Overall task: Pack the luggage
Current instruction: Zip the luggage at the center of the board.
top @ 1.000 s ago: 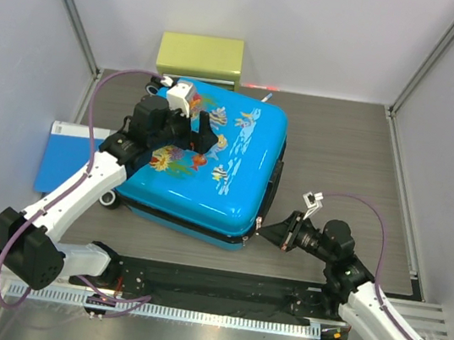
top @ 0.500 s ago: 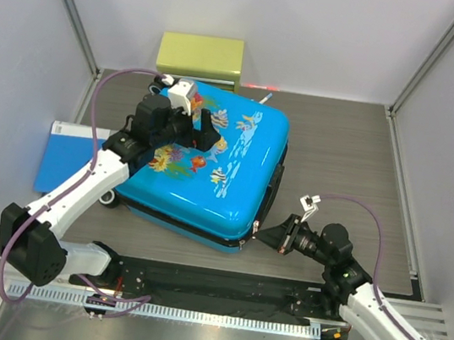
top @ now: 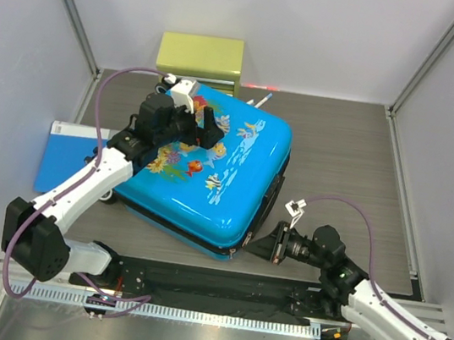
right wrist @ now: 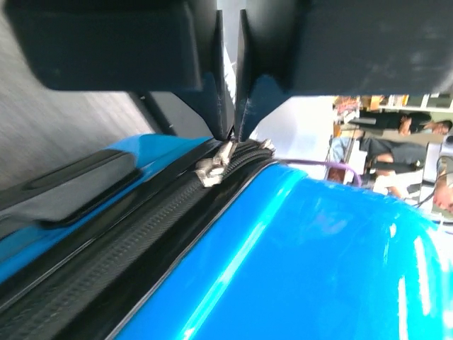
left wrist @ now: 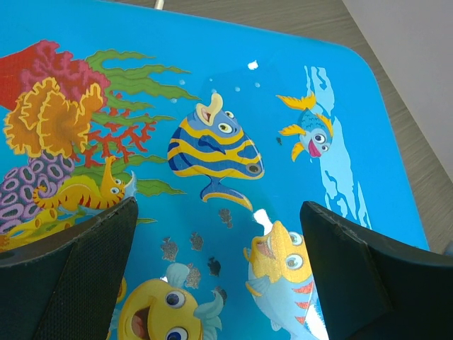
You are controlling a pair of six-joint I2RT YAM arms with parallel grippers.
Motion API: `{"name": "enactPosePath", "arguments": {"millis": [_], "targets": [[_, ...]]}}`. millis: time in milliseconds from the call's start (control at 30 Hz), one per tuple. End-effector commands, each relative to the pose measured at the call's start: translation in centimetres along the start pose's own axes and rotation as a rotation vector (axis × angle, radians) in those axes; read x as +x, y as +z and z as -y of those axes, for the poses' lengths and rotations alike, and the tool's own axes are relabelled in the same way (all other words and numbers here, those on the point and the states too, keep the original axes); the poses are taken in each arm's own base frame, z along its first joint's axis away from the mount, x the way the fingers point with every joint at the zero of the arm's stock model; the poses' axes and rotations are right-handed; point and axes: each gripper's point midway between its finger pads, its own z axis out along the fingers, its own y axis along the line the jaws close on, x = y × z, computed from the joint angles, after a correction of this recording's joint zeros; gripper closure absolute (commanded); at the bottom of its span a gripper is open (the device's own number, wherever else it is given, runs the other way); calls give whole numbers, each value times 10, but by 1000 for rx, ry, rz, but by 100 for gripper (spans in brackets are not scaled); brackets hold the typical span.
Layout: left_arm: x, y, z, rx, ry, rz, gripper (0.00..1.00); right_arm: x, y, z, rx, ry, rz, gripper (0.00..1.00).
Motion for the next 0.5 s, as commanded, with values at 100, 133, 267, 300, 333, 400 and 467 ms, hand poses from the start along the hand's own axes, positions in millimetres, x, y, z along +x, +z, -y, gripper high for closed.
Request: {"name": "enactPosePath", "arguments": {"millis": [100,133,267,300,333,400,467], "targets": [[68,-1,-25,-100,-62,-231,2,-15,-22,-22,84,-170,26,64],[67,-2,-25,-98,-60,-229,2,-25,-28,-26,93,-224,81,64],[68,-1,-25,-97,-62,-232,2,-34,-41,-30,131,-272,121,62],[69,0,-25,-98,-63,-236,2,-32,-42,-26,147,-274,110,62],[68,0,-25,-99,-62,-233,2,-31,-40,-23,152,-278,103,62],[69,0,-26,-101,-62,-237,2,-30,-37,-17,168,-285,98,62],[69,0,-28,-113,-56,-235,2,-34,-35,-13,180,-300,111,62]]}}
